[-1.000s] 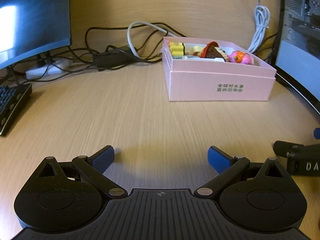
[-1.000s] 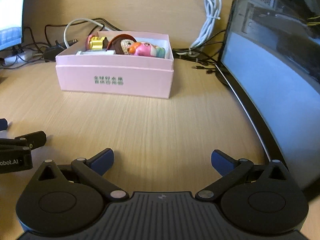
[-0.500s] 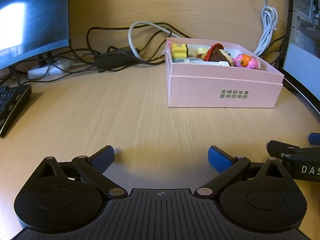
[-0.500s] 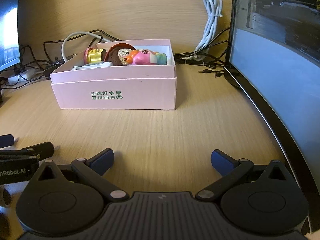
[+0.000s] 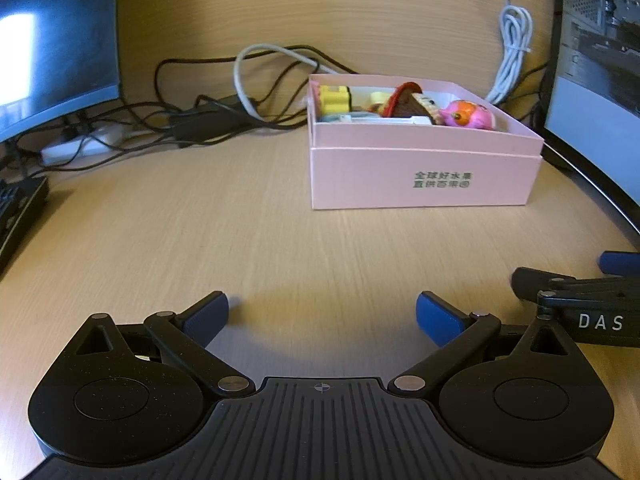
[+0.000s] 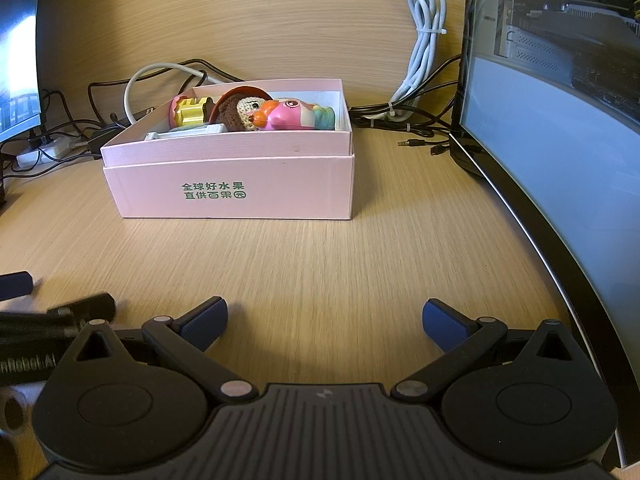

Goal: Organize objects

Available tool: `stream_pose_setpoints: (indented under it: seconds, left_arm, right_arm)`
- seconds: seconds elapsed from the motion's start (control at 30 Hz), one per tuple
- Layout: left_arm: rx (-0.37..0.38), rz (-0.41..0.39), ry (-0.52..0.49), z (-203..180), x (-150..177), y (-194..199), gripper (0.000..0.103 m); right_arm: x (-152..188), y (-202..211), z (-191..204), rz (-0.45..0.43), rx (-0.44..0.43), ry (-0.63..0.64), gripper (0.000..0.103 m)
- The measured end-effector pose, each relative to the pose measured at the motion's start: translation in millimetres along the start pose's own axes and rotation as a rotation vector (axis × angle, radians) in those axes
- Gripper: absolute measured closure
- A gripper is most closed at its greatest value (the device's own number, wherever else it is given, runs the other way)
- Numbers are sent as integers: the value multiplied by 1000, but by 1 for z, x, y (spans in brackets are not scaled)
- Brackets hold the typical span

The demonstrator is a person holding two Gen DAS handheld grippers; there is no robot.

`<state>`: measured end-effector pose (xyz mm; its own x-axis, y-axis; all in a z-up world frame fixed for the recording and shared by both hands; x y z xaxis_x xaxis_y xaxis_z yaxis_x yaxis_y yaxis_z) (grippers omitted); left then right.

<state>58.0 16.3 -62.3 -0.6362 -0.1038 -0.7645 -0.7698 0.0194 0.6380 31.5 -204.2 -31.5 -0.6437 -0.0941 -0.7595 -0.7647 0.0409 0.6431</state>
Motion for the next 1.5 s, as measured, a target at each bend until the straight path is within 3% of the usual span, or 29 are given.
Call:
stream_pose_setpoints:
  seconds: [0.27,1.5]
  left_arm:
    - [-28,-4,35,4,-4,-5,1]
    - [-23,-5,37,5,-4,-5,1]
  right_arm:
    - [0,0,0,0,0,0,0]
    - [-1,1,1,-2,0,-1,0]
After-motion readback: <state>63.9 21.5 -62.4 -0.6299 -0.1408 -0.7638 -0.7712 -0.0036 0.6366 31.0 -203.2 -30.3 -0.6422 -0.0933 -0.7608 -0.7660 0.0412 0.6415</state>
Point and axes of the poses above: each gripper's, at about its wrist camera, not at the fingertips, and y roughly against the way its jaws point, z to its left, x to its underside, the point moved 8 cm from there along -y, roughly the way its jaws point, and after that the axes turned 8 degrees about y, right-handed, at the moved point
